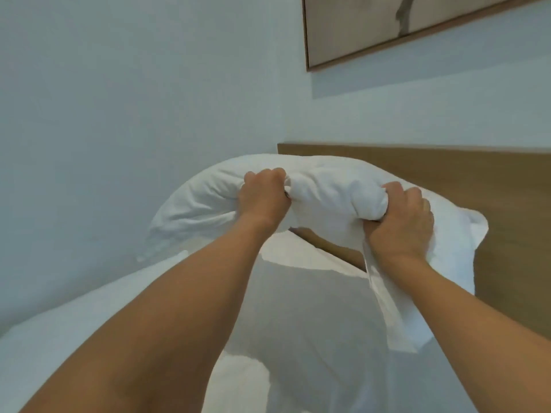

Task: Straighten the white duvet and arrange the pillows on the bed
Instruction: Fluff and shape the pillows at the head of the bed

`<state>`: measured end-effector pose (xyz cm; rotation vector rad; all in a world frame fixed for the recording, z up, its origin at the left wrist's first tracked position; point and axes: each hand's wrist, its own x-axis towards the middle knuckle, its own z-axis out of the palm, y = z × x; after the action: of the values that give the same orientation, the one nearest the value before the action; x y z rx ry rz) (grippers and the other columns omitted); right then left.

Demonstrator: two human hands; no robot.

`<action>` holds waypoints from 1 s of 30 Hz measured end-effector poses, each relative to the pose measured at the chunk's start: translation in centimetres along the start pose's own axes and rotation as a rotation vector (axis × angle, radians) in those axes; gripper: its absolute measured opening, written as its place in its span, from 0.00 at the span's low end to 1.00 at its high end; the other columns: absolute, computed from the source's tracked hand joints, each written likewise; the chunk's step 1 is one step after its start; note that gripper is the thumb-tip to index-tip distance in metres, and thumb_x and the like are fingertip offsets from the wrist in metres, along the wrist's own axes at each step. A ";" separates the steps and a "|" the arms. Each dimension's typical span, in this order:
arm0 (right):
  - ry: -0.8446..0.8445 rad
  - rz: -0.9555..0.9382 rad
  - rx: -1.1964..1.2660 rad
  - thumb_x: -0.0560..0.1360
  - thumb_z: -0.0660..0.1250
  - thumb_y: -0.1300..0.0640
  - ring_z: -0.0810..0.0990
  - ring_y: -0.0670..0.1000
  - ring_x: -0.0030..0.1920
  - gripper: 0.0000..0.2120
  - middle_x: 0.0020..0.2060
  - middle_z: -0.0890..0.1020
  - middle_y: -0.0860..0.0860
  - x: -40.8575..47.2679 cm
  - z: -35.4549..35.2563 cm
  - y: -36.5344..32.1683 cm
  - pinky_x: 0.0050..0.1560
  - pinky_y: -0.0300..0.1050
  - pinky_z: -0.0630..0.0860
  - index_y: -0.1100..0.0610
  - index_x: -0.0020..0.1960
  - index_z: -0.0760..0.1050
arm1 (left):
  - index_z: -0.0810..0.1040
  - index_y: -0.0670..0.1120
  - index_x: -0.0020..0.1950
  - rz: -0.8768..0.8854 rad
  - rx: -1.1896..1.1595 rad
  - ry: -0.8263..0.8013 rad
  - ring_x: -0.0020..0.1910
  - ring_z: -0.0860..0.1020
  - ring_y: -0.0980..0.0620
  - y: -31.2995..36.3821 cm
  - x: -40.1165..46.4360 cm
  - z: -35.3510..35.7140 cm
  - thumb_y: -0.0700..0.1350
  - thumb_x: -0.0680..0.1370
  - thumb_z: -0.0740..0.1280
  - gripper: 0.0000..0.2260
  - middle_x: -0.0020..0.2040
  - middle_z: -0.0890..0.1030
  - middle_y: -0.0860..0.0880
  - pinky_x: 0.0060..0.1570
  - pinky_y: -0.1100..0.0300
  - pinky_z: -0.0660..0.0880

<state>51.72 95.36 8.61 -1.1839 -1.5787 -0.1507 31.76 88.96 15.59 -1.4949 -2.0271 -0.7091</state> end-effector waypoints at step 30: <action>-0.451 -0.888 0.417 0.59 0.71 0.53 0.71 0.61 0.54 0.30 0.54 0.71 0.56 -52.3 6.1 -66.5 0.58 0.48 0.60 0.54 0.60 0.69 | 0.75 0.45 0.53 -0.876 0.338 0.405 0.58 0.66 0.35 -69.8 -54.3 -29.4 0.40 0.75 0.65 0.08 0.59 0.68 0.40 0.46 0.36 0.73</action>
<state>-6.72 35.32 -4.53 -0.1307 -2.3109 -0.1186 -18.49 13.84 -7.14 -0.1936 -2.2677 -0.8360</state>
